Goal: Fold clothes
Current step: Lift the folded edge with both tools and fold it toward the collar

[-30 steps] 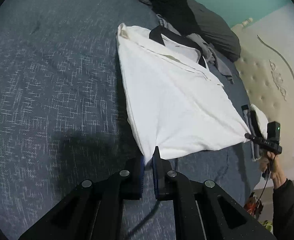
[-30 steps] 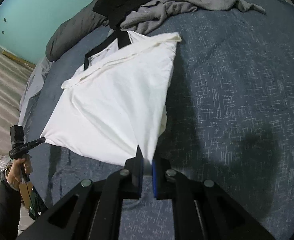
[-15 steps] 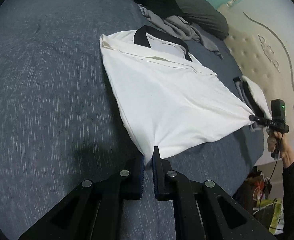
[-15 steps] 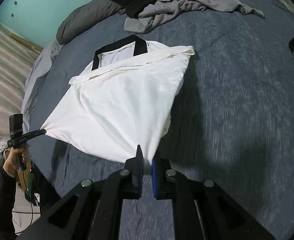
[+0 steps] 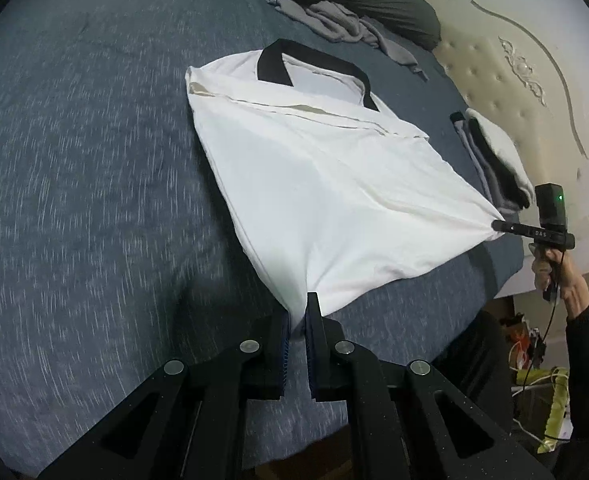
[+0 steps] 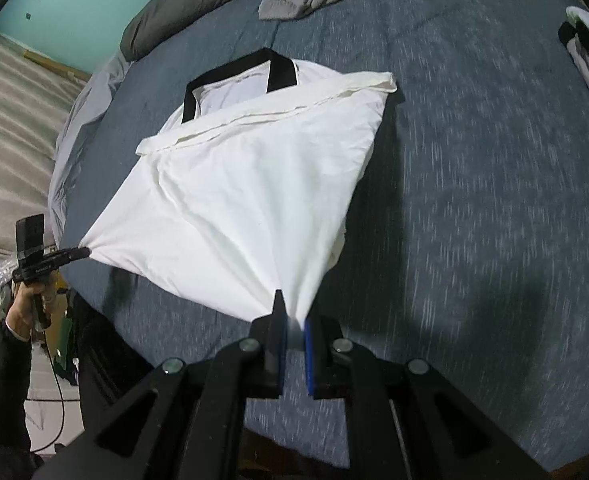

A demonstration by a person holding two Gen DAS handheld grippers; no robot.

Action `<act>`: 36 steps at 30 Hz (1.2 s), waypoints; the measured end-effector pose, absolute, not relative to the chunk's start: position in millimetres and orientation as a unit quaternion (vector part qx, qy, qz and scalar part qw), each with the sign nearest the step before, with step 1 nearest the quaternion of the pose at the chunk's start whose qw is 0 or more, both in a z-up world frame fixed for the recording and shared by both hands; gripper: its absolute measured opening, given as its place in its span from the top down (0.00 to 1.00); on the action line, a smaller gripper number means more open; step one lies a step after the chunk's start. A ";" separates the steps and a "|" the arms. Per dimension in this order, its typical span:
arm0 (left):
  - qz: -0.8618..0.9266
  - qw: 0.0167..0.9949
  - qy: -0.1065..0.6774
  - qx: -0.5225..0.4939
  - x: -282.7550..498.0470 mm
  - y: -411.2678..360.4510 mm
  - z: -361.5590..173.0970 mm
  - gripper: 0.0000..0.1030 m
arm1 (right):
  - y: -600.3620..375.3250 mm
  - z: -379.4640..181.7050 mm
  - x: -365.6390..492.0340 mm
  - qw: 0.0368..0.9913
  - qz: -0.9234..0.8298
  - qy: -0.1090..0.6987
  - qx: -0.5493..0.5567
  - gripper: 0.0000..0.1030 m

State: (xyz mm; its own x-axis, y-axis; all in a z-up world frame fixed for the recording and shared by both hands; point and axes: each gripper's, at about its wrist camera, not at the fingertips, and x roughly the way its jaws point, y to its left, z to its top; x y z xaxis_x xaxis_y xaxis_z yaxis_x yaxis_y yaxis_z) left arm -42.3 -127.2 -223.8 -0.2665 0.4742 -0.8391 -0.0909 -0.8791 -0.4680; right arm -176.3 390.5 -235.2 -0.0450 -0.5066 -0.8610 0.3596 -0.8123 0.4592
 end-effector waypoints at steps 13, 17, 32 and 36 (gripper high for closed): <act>0.748 0.143 -0.183 -0.621 -34.2 -131.7 -278.3 0.91 | 399.4 -278.0 -169.3 0.277 -0.717 -0.059 0.637 0.90; 0.737 0.130 -0.187 -0.636 -29.7 -137.1 -286.9 0.89 | 407.1 -285.2 -166.1 0.270 -0.713 -0.051 0.645 0.90; 0.784 0.092 -0.189 -0.584 -77.8 -171.0 -247.2 0.90 | 411.6 -249.6 -215.5 0.249 -0.749 -0.053 0.611 0.90; 0.794 0.086 -0.192 -0.570 -109.6 -164.9 -250.5 0.90 | 404.7 -250.8 -237.6 0.242 -0.758 -0.055 0.603 0.81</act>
